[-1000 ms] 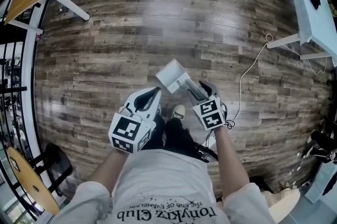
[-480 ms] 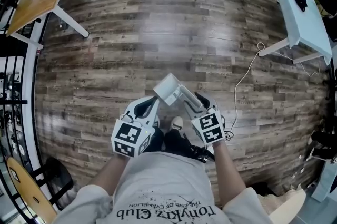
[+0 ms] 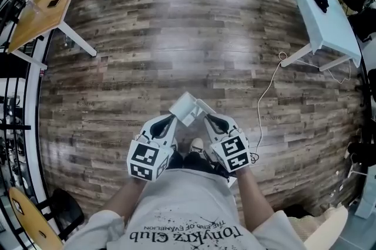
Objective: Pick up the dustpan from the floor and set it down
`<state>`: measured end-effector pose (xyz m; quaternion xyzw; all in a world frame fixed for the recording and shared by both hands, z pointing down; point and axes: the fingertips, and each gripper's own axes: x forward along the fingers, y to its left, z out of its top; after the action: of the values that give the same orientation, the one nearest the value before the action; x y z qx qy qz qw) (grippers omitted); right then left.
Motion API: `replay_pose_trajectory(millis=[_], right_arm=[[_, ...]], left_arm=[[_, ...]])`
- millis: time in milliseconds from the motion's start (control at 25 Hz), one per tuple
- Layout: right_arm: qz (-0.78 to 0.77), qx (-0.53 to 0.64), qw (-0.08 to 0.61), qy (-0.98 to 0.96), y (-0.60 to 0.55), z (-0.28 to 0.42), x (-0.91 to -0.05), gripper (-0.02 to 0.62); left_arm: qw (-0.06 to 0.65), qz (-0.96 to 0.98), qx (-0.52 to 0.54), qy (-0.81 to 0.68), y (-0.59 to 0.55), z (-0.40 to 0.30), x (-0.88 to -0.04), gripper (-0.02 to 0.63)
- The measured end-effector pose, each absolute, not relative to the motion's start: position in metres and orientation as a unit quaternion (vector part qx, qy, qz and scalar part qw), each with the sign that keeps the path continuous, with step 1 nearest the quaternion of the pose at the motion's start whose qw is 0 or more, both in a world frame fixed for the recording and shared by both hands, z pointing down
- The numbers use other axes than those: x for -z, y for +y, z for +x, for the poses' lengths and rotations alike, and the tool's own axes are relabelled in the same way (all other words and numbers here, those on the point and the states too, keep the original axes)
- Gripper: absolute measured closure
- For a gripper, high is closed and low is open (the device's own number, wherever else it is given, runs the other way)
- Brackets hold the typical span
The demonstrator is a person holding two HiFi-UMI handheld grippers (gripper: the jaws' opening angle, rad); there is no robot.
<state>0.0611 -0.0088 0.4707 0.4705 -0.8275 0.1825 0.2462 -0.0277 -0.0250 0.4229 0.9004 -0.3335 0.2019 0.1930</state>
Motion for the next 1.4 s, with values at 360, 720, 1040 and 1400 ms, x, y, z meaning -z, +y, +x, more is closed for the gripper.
replay_pose_trajectory(millis=[360, 720, 1040, 1400], right_arm=[[0.507, -0.197, 0.249, -0.801, 0.01, 0.06, -0.451, 0.571], [0.53, -0.186, 0.25, -0.788, 0.02, 0.065, -0.445, 0.571], [0.544, -0.184, 0.245, -0.781, 0.021, 0.069, -0.443, 0.571], [0.556, -0.191, 0.24, -0.773, 0.021, 0.077, -0.443, 0.571]], left_arm=[[0.186, 0.903, -0.205, -0.33, -0.011, -0.037, -0.419, 0.583], [0.186, 0.907, -0.201, -0.32, -0.002, -0.036, -0.415, 0.583], [0.185, 0.907, -0.202, -0.319, 0.001, -0.041, -0.415, 0.583], [0.188, 0.908, -0.204, -0.313, 0.001, -0.044, -0.417, 0.583]])
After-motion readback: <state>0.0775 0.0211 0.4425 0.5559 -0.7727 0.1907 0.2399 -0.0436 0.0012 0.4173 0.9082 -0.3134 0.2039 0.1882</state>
